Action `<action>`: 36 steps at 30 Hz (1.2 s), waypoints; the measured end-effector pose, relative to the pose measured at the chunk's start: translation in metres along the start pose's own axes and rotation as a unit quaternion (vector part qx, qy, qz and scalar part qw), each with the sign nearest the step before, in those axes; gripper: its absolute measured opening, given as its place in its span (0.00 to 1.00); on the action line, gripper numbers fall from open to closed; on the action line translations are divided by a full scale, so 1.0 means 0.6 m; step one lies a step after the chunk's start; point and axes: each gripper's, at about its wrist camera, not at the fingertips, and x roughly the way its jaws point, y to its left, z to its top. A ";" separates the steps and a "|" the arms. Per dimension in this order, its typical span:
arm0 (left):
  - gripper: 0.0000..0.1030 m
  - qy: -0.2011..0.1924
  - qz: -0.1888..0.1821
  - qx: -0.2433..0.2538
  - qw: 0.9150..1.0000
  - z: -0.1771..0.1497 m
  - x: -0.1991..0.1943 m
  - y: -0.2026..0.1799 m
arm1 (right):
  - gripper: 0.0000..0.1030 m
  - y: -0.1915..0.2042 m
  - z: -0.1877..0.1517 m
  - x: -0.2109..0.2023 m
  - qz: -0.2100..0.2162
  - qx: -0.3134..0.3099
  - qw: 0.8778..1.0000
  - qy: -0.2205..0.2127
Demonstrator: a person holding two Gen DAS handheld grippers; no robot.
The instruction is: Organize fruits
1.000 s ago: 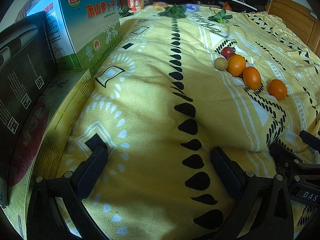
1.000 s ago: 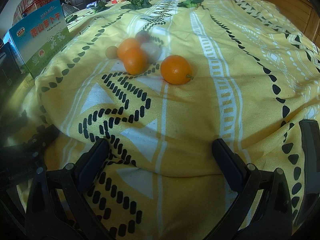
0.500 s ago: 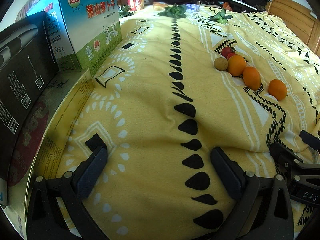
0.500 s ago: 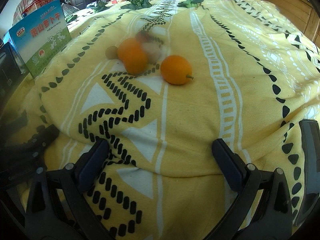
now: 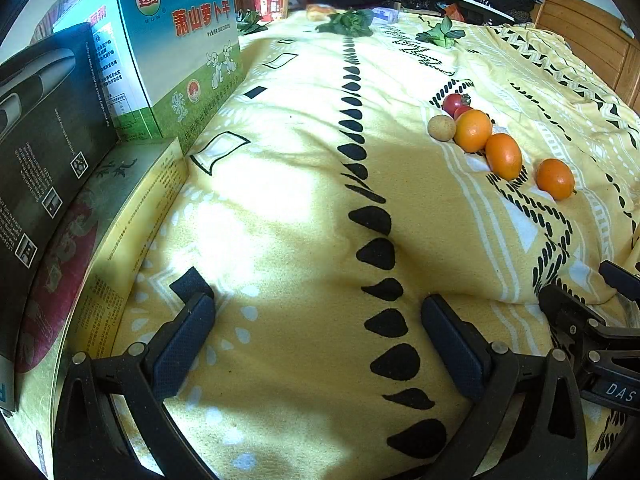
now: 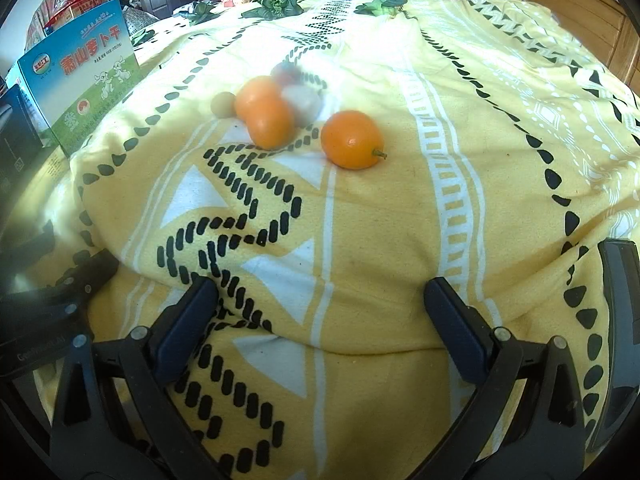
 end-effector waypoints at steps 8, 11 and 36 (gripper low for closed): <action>1.00 0.000 0.000 0.000 1.000 0.000 0.000 0.000 | 1.00 0.000 0.001 0.000 0.000 0.000 1.000 0.000; 1.00 0.000 -0.001 0.000 1.000 0.000 0.000 0.000 | 1.00 0.000 0.000 -0.002 0.000 0.000 1.000 0.000; 0.60 -0.031 -0.200 0.005 0.979 0.130 -0.023 -0.074 | 0.62 -0.083 0.111 -0.030 0.120 -0.033 0.991 -0.046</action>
